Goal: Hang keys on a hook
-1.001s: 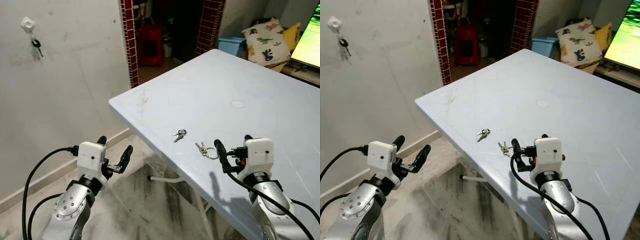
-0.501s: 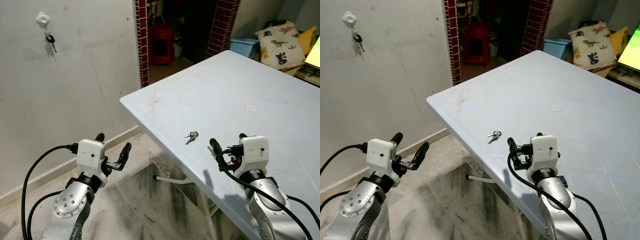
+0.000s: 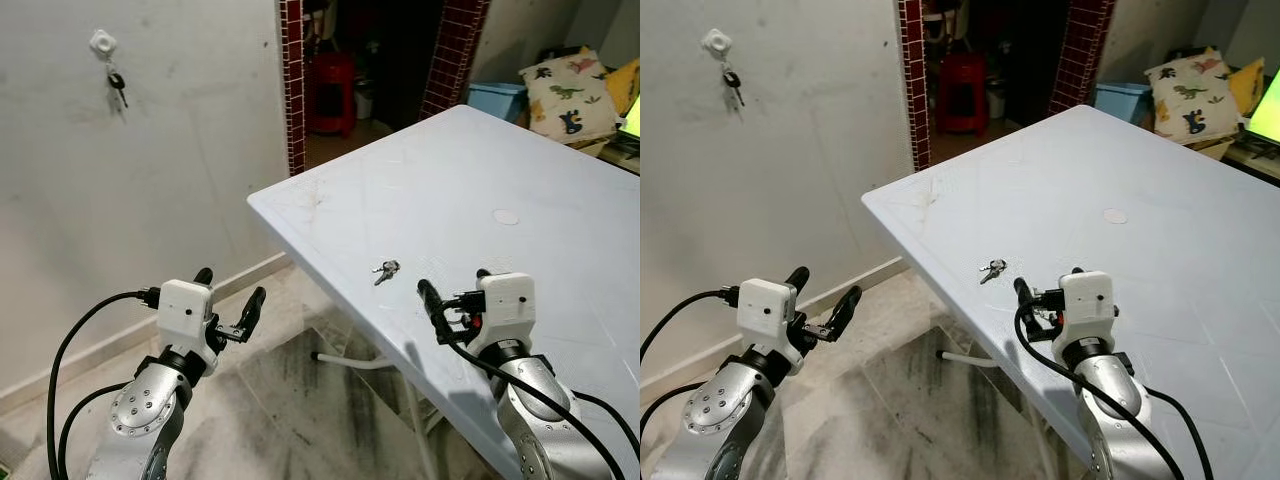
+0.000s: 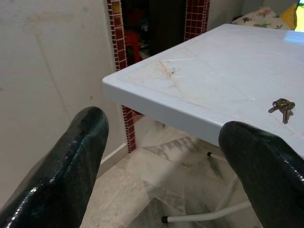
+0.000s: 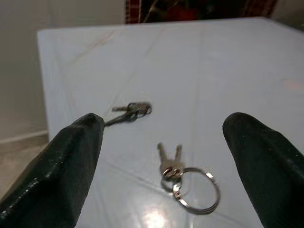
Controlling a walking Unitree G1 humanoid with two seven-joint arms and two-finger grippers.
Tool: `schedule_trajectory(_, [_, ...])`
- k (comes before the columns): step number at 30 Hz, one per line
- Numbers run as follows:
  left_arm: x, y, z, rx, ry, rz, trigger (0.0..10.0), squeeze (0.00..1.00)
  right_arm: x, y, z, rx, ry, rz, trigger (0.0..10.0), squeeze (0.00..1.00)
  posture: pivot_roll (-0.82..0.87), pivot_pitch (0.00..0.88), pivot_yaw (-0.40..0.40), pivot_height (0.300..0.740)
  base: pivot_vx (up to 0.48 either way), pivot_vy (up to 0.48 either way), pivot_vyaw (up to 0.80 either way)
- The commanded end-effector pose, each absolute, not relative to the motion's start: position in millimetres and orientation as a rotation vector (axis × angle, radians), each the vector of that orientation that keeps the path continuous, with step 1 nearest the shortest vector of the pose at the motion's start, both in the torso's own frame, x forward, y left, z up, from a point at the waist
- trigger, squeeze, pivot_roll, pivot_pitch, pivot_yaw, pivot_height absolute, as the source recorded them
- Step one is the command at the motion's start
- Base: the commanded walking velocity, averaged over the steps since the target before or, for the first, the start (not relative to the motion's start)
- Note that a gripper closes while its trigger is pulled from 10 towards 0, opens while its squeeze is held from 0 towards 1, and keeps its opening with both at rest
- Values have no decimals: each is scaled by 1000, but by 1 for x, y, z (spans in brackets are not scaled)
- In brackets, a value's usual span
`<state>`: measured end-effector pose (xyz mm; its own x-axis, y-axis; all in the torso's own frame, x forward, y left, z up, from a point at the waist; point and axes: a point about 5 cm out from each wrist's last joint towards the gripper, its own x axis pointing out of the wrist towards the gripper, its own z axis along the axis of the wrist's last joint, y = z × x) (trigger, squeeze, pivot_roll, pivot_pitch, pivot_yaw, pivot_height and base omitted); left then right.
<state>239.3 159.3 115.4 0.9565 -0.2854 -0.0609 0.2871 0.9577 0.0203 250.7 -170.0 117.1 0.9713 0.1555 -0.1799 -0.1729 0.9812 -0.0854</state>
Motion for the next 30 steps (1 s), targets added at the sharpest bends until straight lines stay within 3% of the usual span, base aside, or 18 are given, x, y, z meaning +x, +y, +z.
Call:
schedule_trajectory(1, [240, 158, 113, 30, 81, -296, 10000, 0, 257, -170, 120, -106, 188, 175, 10000, 0, 1, 0, 21, 740, 0, 0, 0])
schedule_trajectory(23, [238, 148, 103, 30, 165, -382, 10000, 0, 269, -172, 105, -174, 379, 159, 10000, 0, 3, 0, 11, 740, 0, 0, 0])
schedule_trajectory(30, [234, 135, 102, 63, 184, -549, 10000, 0, 283, -172, 107, -165, 407, 119, 10000, 0, 8, 0, 6, 740, 0, 0, 0])
